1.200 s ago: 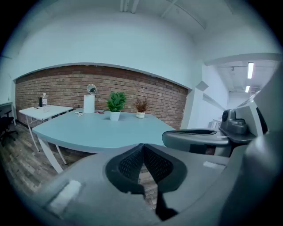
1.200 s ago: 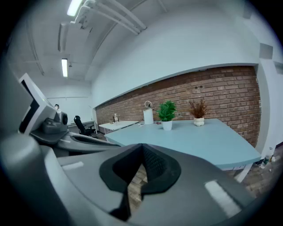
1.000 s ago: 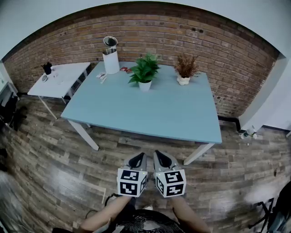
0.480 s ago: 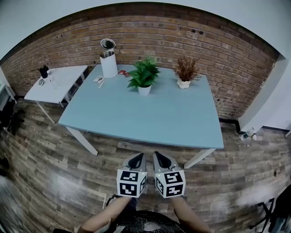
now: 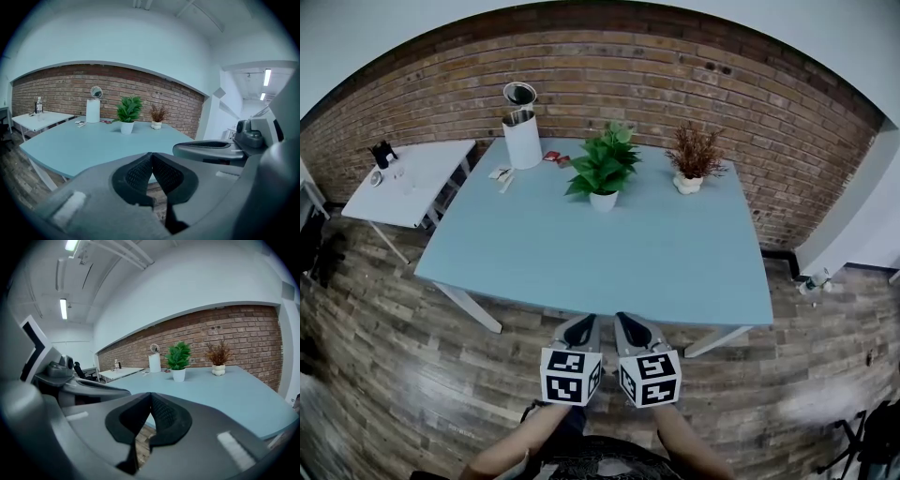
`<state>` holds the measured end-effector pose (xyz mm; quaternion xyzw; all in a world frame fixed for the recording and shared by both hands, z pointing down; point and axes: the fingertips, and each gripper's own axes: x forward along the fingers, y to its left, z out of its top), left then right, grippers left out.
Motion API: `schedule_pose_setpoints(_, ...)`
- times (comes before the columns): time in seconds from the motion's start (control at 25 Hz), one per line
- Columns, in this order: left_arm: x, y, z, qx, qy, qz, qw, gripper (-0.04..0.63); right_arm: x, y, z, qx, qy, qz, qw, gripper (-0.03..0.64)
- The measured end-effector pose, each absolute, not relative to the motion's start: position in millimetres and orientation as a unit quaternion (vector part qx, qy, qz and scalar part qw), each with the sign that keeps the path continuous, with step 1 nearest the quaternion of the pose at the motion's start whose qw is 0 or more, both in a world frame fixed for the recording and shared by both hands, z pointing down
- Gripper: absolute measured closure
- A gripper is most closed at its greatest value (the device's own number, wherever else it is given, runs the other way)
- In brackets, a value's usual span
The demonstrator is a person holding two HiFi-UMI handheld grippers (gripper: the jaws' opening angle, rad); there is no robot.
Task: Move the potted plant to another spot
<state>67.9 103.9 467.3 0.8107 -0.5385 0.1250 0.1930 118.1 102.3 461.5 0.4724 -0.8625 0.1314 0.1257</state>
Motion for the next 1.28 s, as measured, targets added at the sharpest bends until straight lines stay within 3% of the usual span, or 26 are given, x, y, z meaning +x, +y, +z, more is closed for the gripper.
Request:
schedule_pose_setpoints(0.76, 16.8, -16.7, 470.3, 0.829, -0.503, 0.129, 0.208, 0.595, 71.5, -23.2, 467.2, 0.511, -0.835, 0.139, 0.151, 0.611)
schedule_pose_setpoints(1.28, -16.0, -74.7, 469.6, 0.842, -0.483, 0.13, 0.204, 0.595, 45.7, -93.3, 466.3, 0.546, -0.812, 0.134, 0.157, 0.576)
